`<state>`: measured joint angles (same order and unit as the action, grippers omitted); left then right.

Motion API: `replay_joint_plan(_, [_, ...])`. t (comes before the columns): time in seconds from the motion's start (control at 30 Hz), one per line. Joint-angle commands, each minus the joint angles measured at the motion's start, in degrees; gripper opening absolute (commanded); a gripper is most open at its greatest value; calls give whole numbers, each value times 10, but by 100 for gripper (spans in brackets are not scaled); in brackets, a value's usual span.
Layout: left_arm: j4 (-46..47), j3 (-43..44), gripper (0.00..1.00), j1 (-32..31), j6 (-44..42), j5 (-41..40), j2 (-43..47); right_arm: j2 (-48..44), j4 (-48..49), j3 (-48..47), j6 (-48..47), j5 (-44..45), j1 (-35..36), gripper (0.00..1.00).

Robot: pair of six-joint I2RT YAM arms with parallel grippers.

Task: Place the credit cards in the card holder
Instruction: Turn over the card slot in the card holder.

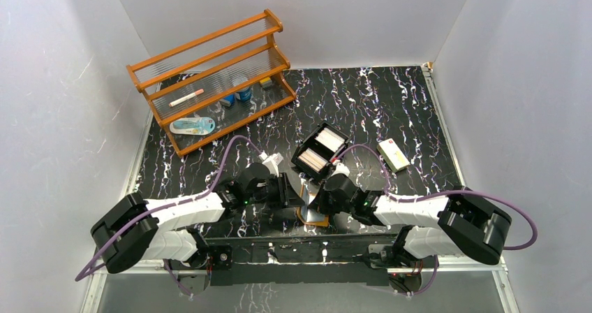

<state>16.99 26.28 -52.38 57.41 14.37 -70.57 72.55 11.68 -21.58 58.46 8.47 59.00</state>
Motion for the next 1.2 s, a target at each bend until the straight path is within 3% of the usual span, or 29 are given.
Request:
replay_joint_plan(0.0, [94, -21, 26, -6, 23, 37, -1, 8, 31, 5, -8, -6, 3, 11])
replay_joint_plan(0.13, [88, -17, 14, -10, 14, 37, -14, 5, 33, 10, -7, -4, 3, 11])
replay_joint_plan(0.23, [35, 1, 15, -11, -2, 21, -21, 2, 31, 11, -6, -3, 3, 11])
replay_joint_plan(0.47, [-36, 32, 54, -12, -24, -10, 0, -6, 25, 10, -7, -1, 3, 11])
replay_joint_plan(0.6, [-53, 45, 58, -12, -34, -14, 1, -14, 16, -3, -13, -6, 3, 11])
replay_joint_plan(1.17, [-61, 58, 8, -12, -51, -11, -31, -7, 21, 4, -13, 1, 3, 11])
